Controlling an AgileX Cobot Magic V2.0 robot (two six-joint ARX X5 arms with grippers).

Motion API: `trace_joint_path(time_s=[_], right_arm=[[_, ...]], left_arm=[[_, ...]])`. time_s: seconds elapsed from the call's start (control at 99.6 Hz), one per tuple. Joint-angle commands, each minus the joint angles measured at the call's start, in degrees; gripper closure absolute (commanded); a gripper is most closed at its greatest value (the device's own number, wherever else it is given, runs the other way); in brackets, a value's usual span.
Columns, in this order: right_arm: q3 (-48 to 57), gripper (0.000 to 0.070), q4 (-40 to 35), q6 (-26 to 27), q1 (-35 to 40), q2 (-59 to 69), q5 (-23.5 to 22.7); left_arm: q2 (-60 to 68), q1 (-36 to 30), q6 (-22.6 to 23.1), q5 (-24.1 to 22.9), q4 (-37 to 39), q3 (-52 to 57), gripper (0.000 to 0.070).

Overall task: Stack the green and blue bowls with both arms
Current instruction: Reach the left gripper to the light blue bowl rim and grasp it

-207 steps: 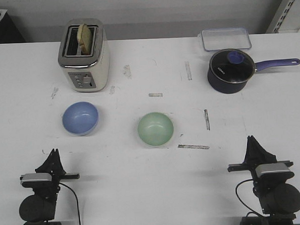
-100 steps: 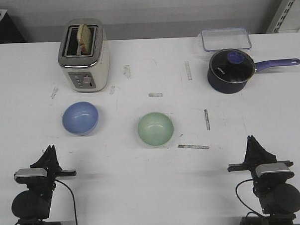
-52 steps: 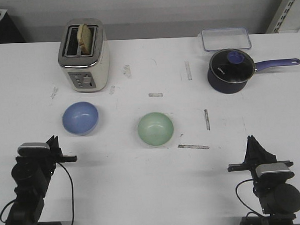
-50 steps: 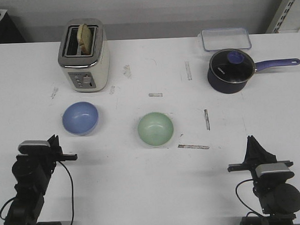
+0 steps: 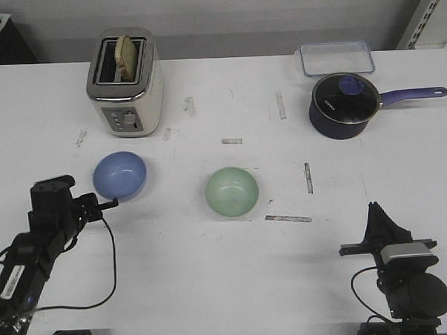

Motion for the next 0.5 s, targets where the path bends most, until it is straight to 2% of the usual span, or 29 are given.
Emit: trace_joint_path(time_s=[0.0,0.05,0.161,0.241,0.291,0.492], right_arm=[[-0.07,0.0687,0.81,0.52,0.04,-0.11,0.2],[-0.07,0.0688,0.81,0.52,0.04,-0.11,0.2],[-0.07,0.0688,0.81,0.5,0.04,-0.11,0.2],[-0.07,0.0688,0.81,0.52,0.04,-0.11,0.22],[-0.07,0.0688,0.81,0.52,0.04,-0.11,0.2],[-0.07,0.0688,0.81,0.52,0.04,-0.11,0.2]], left_arm=[[3.21,1.09,-1.14,2.69,-2.58,3.21,0.0691],[5.44,2.16,-1.16,4.9,-4.57,5.07,0.0634],[9.73,4.57,-1.79,8.94,-8.57,8.96,0.0373],[12.5,6.27,-1.77,11.15,-10.67,11.41,0.0242],[14.12,7.3,-1.77,11.85,-11.02,12.7,0.0214],[21.81,9.07,-1.75,11.85,-11.58,18.08,0.0215]])
